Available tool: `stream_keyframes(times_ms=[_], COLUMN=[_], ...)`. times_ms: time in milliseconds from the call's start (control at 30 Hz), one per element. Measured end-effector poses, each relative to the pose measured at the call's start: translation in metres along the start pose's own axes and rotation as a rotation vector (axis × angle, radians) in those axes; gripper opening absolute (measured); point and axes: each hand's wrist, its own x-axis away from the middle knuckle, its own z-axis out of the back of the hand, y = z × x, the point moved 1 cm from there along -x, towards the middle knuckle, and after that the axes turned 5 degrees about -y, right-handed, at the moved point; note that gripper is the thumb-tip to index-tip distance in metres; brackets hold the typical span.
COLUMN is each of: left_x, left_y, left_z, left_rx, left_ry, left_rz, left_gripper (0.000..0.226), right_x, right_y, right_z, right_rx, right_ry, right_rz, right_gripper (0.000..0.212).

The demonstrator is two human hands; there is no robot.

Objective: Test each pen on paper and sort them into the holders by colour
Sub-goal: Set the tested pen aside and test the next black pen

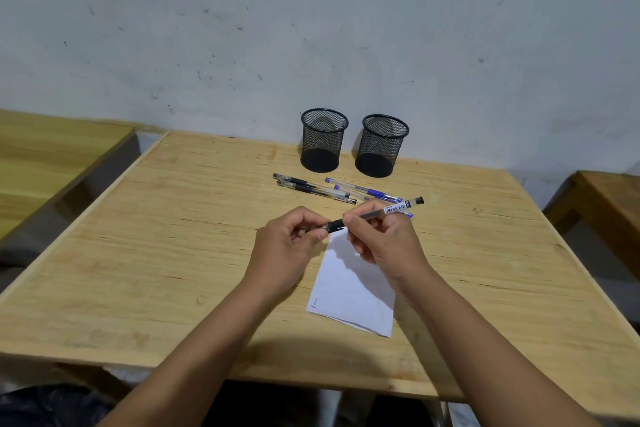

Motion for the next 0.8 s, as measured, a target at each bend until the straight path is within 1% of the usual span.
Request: stream_keyframes(times_ms=[67, 133, 200, 333, 500, 567, 667, 733, 800], left_x=[-0.001, -0.005, -0.01, -0.017, -0.015, -0.016, -0.02, -0.024, -0.025], left_y=[0.004, 0.007, 0.009, 0.013, 0.017, 0.018, 0.017, 0.009, -0.004], left_z=[0.004, 0.012, 0.024, 0.037, 0.03, 0.028, 0.03, 0.037, 0.046], left_rx=[0.061, 0.142, 0.225, 0.363, 0.39, 0.373, 0.304, 0.175, -0.037], left_ry=[-0.016, 0.002, 0.027, 0.025, 0.028, 0.014, 0.02, 0.058, 0.113], left_rz=[0.016, 0.041, 0.058, 0.052, 0.03, 0.025, 0.009, 0.016, 0.038], left_gripper=[0.017, 0.016, 0.017, 0.021, 0.025, 0.024, 0.02, 0.019, 0.02], right_x=[0.001, 0.003, 0.01, 0.027, 0.032, 0.032, 0.026, 0.02, 0.011], right_y=[-0.006, -0.008, -0.009, -0.003, 0.002, 0.002, 0.004, 0.007, 0.01], right_z=[0.0, 0.002, 0.004, -0.001, -0.013, -0.023, -0.042, -0.054, -0.063], right_rx=[-0.033, -0.113, -0.134, 0.007, 0.173, 0.17, 0.157, 0.144, 0.139], right_ry=[0.019, 0.071, 0.1, 0.07, 0.015, 0.009, 0.061, 0.101, 0.129], right_rz=[0.022, 0.042, 0.035, -0.015, -0.058, -0.068, -0.065, -0.062, -0.064], right_gripper=[0.014, 0.016, 0.012, 0.012, 0.007, 0.007, 0.008, 0.015, 0.03])
